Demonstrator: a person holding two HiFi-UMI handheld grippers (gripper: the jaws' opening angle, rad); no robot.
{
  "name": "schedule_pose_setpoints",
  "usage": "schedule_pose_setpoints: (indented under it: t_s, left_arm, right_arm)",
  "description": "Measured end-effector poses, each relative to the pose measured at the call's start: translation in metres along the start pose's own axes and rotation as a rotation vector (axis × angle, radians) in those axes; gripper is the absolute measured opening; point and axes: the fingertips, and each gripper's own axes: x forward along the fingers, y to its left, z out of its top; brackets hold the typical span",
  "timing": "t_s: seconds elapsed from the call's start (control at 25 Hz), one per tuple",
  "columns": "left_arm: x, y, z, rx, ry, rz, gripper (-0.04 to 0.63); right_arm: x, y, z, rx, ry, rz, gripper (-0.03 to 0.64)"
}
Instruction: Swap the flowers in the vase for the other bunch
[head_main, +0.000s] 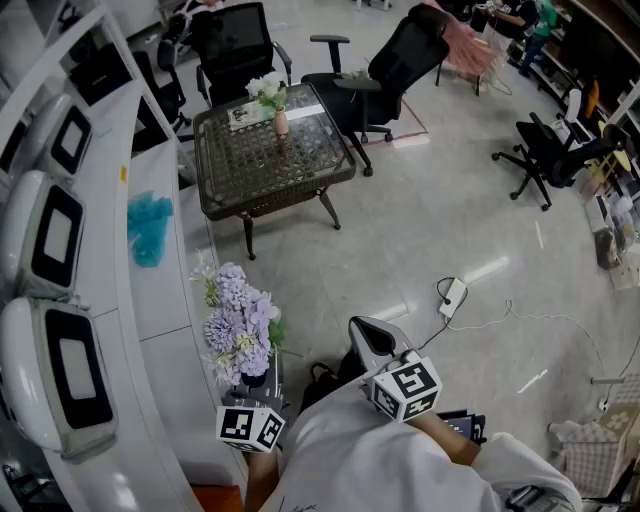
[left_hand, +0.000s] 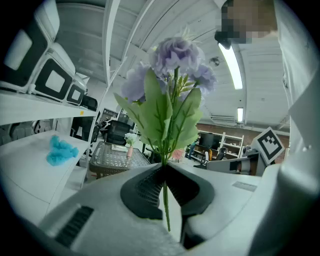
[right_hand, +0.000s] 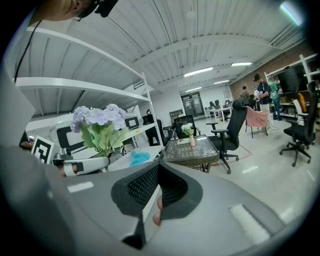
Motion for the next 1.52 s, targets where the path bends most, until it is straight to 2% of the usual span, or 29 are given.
schedule_pose_setpoints:
  t_s: [0.16, 0.32, 0.6, 1.2, 1.52]
  left_arm:
    - [0.0, 0.006, -0.002, 0.009, 0.013, 0.03, 0.02]
    - [-0.001, 0.006, 0.001, -0.013, -0.011, 0.052, 0.02]
    - [0.003, 0.007, 0.014, 0.026, -0.067, 0.09, 0.021]
    - [0.057, 0.04, 0.036, 0.074, -0.055, 0.12, 0.023]
    - [0.106, 0.062, 0.043, 0.055, -0.02, 0.11, 0.026]
  right_arm:
    - [-0.005, 0.002, 0.002, -0.009, -0.024, -0.003, 0.003]
    - [-0.012, 0.007, 0.006, 0.019, -0.043, 0.032, 0.005]
    - [-0.016, 0.007, 0.012, -0.005, -0.07, 0.031, 0.006]
    - [0.046, -0.021, 0.039, -0.01, -0.061, 0.049, 0.006]
    - [0.089, -0.046, 0.054, 0.018, -0.039, 0.056, 0.006]
